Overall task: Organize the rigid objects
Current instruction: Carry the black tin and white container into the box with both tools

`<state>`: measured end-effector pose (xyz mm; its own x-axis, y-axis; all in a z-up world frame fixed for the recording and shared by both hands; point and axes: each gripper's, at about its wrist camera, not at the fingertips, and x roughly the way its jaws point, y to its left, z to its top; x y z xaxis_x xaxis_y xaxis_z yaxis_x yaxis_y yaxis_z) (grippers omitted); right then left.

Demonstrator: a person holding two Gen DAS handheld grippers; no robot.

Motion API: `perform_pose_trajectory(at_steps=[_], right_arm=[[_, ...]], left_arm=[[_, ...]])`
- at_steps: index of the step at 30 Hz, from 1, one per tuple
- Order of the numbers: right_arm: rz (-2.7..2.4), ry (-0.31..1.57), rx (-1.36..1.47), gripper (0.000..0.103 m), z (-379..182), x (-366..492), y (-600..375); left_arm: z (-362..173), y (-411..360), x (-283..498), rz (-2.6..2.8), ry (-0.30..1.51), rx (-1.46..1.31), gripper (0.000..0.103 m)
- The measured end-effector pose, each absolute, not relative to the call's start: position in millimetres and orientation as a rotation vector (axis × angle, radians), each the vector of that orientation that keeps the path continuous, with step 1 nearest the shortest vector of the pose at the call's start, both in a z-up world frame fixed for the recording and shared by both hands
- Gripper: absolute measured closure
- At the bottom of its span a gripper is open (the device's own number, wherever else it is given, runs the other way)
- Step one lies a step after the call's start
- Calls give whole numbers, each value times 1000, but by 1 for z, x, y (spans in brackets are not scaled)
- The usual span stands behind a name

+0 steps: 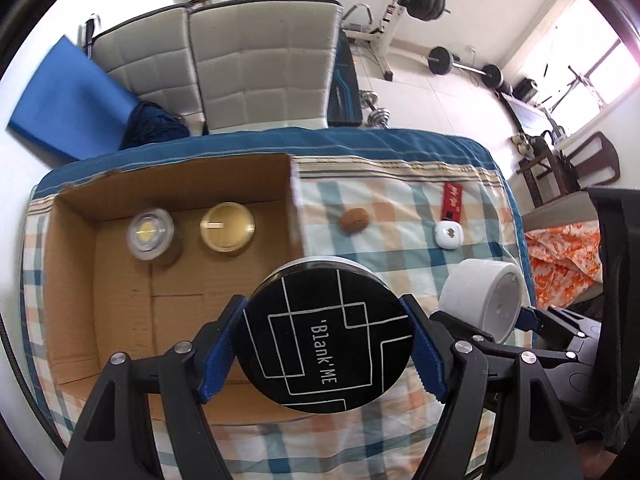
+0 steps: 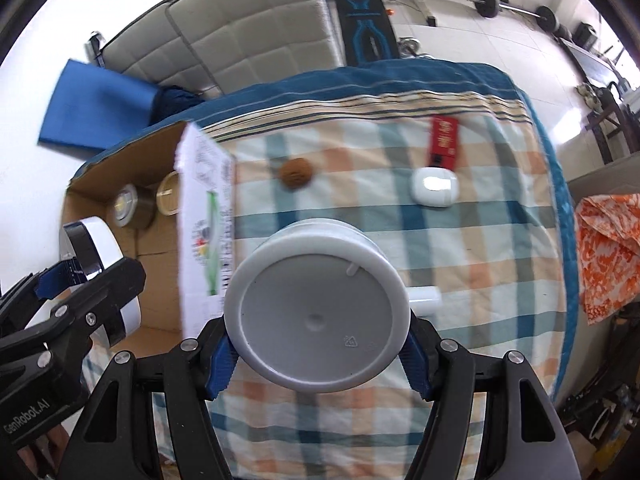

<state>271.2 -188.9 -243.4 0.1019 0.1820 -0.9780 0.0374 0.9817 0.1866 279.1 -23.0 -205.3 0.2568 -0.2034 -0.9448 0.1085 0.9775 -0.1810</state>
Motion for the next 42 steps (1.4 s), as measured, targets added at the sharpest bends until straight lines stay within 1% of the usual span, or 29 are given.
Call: perform_pose_trajectory(at_steps=[5, 9, 13, 18, 25, 30, 42], right_arm=[[179, 1475, 180, 33, -242, 271, -130], [223, 1487, 173, 33, -247, 275, -81], [245, 1508, 158, 33, -262, 284, -32], [225, 1546, 145, 33, -292, 297, 7], [166, 1613, 136, 33, -340, 311, 29], [118, 1649, 120, 33, -367, 318, 37], [17, 1661, 43, 32, -399, 323, 39]], left_arm=[[-202, 41, 279, -153, 1296, -121, 29], [-211, 92, 283, -79, 1311, -131, 29], [-233, 138, 293, -12, 1352, -131, 29], [-262, 173, 306, 27, 1405, -133, 29], [-318, 201, 333, 58, 1500, -135, 29], [-347, 202, 350, 70, 1546, -105, 29], [-373, 188, 367, 49, 1584, -59, 29]])
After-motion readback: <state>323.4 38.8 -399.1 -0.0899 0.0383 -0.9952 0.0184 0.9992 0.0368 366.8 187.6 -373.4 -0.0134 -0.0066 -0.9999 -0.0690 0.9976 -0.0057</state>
